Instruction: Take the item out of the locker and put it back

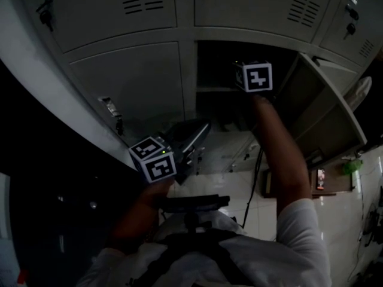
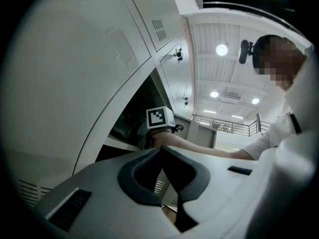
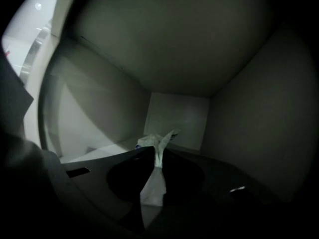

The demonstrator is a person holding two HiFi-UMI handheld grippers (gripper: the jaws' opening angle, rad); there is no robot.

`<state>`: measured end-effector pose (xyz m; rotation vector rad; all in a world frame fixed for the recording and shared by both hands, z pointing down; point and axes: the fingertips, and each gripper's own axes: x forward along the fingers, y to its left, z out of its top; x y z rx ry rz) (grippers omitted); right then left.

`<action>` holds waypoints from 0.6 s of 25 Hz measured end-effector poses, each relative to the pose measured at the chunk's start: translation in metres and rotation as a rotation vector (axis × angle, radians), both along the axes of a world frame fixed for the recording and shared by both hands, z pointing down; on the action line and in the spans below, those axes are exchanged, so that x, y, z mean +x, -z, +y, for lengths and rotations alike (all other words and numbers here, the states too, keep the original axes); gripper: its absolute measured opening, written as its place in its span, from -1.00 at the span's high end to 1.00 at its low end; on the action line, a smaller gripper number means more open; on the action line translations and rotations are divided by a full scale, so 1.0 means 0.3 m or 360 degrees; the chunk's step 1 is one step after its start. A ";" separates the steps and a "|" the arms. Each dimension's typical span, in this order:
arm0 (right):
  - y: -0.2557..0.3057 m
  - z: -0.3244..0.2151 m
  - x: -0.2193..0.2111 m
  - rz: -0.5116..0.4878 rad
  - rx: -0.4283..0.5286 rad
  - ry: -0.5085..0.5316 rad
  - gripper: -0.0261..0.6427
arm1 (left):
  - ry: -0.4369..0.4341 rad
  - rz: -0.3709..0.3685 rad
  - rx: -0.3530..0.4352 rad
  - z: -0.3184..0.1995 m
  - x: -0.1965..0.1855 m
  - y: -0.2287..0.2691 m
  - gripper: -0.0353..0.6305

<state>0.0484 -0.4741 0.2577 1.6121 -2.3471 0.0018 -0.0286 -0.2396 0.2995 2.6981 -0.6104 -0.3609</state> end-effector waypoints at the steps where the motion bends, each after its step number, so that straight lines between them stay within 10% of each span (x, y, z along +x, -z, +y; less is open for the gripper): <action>1: 0.013 0.019 0.004 0.0001 0.0025 -0.0001 0.84 | -0.0004 0.0003 -0.0001 0.004 0.001 0.001 0.88; 15: 0.081 0.345 0.095 -0.0087 0.0197 -0.0020 0.85 | -0.0108 0.0020 0.0003 0.112 0.065 0.002 0.88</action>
